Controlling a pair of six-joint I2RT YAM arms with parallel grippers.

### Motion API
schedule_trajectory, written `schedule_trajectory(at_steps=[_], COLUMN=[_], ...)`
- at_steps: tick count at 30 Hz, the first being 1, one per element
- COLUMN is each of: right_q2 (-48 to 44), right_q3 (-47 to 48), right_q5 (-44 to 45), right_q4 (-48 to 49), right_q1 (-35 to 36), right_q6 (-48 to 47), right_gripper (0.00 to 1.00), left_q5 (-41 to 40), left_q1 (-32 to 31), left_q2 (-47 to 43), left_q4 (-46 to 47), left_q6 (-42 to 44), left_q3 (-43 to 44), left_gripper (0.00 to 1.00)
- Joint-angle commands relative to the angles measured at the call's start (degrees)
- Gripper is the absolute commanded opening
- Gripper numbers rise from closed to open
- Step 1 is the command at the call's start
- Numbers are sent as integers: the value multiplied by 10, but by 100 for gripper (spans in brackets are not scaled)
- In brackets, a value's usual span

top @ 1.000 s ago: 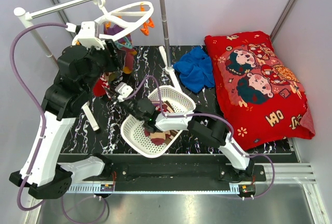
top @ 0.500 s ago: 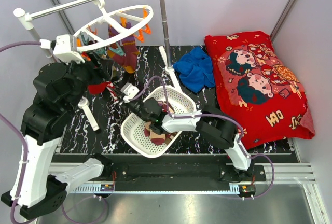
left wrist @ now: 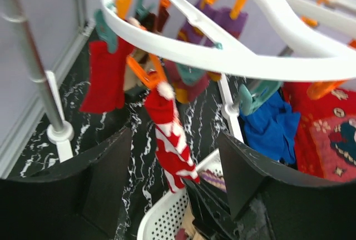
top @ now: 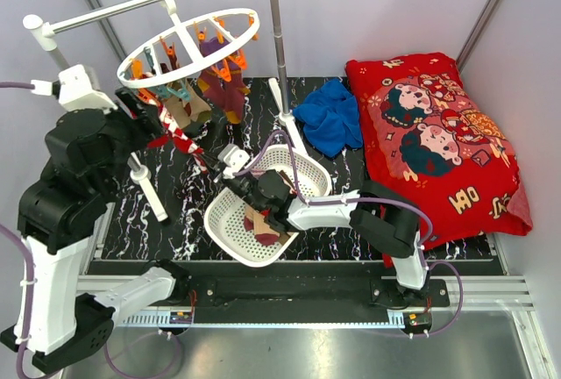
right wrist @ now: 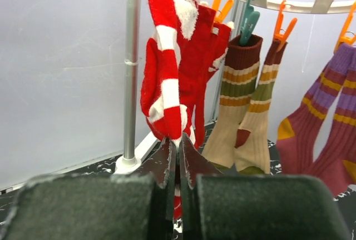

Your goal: Remove the socks clipped to the hanger

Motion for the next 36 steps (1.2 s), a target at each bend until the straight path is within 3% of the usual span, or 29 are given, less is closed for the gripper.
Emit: schedule_trajectory(at_steps=[1, 8, 10, 13, 17, 27, 36], right_q2=[-41, -65, -73, -82, -92, -96, -94], right_q3=[-10, -42, -44, -52, -63, -77, -78], right_q5=[6, 12, 9, 2, -6, -17, -25], right_q4=[42, 76, 77, 87, 88, 93, 93], right_q1=[14, 15, 15, 16, 15, 19, 32], right_q6=[-5, 14, 18, 22, 26, 35, 33], right_gripper=[0, 0, 0, 0, 0, 0, 0], left_q5=[-86, -115, -92, 6, 52, 52, 47], left_q1=[-2, 7, 30, 76, 99, 112, 129], left_q2=[5, 26, 41, 53, 53, 63, 55], left_q4=[-27, -21, -17, -3, 23, 59, 107], left_q6=[1, 13, 11, -5, -30, -45, -52], left_q3=[32, 36, 45, 45, 29, 1, -34], left_gripper=[66, 63, 63, 61, 59, 64, 61])
